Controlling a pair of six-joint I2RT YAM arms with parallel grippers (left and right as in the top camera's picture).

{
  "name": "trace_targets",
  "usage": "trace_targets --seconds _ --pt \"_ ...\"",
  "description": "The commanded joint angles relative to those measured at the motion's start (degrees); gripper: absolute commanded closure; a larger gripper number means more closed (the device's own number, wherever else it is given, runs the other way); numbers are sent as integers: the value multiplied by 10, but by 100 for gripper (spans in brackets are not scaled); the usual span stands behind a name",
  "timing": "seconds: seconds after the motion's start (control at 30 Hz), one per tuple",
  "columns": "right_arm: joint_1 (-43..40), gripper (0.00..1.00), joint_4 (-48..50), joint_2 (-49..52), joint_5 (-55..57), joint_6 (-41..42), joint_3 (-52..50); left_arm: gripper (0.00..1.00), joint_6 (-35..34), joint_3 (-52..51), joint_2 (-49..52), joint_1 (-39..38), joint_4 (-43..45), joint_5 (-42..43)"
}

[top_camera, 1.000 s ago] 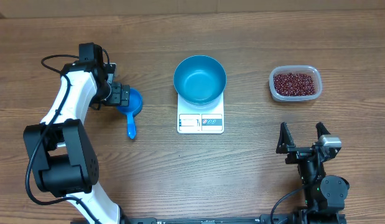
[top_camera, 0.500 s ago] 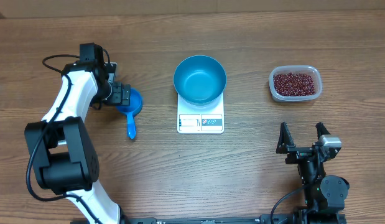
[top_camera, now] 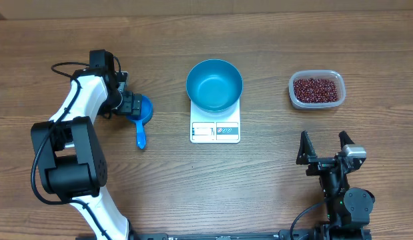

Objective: Scoop item into bowl and weigh 150g on scale

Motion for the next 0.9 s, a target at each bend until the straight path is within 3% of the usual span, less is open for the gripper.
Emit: trace_targets --seconds 0.0,0.33,0.87 --pt "3 0 1 -6 5 -2 -6 16 10 11 9 2 4 9" --pt "3 0 1 -6 5 -2 -6 55 9 11 9 2 4 9" --pt "3 0 1 -6 5 -2 -6 95 9 11 9 2 4 9"
